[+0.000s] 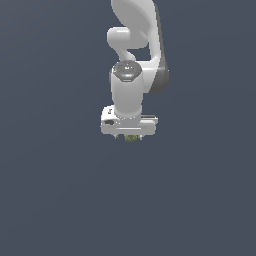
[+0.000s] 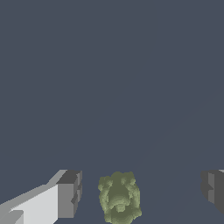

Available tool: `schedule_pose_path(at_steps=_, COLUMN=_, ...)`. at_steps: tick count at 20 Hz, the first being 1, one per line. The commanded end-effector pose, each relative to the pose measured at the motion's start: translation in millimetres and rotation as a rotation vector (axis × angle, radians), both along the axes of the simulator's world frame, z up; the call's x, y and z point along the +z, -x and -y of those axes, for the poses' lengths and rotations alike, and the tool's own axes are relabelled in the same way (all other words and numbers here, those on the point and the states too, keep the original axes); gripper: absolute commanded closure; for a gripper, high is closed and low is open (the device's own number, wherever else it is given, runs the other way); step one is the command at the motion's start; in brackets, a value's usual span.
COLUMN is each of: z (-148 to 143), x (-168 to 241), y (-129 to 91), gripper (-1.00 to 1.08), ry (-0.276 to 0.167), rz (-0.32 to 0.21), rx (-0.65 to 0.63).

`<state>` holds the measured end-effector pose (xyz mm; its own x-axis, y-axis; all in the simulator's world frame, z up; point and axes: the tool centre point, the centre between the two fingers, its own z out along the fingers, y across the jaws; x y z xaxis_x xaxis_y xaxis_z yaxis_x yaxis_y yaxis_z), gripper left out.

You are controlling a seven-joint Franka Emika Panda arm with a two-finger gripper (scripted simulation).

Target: Pick up the object and move it to a goal position.

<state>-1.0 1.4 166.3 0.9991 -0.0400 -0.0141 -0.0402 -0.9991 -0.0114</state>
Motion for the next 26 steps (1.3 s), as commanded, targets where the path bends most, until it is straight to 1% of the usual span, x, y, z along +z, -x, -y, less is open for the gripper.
schedule_pose_path(at_steps=1, z=0.0, x=0.0, y=0.0, gripper=-0.92, ry=0.000, rz=0.000, rx=0.000)
schedule_pose_path(at_steps=4, z=6.8, x=-0.3, y=0.7, gripper=-0.92, ry=0.002, rz=-0.003, rx=-0.009)
schedule_pose_path(at_steps=8, z=31.9, x=-1.4, y=4.1, gripper=-0.92, ry=0.009, rz=-0.015, rx=-0.044)
schedule_pose_path(at_steps=11, z=41.5, x=-1.7, y=5.6, gripper=-0.92, ry=0.011, rz=-0.020, rx=-0.056)
schedule_pose_path(at_steps=18, z=38.8, x=-2.8, y=6.5, gripper=-0.92, ry=0.011, rz=-0.019, rx=-0.073)
schedule_pose_path(at_steps=26, z=33.7, x=-8.1, y=12.2, gripper=-0.92, ry=0.013, rz=-0.017, rx=-0.164)
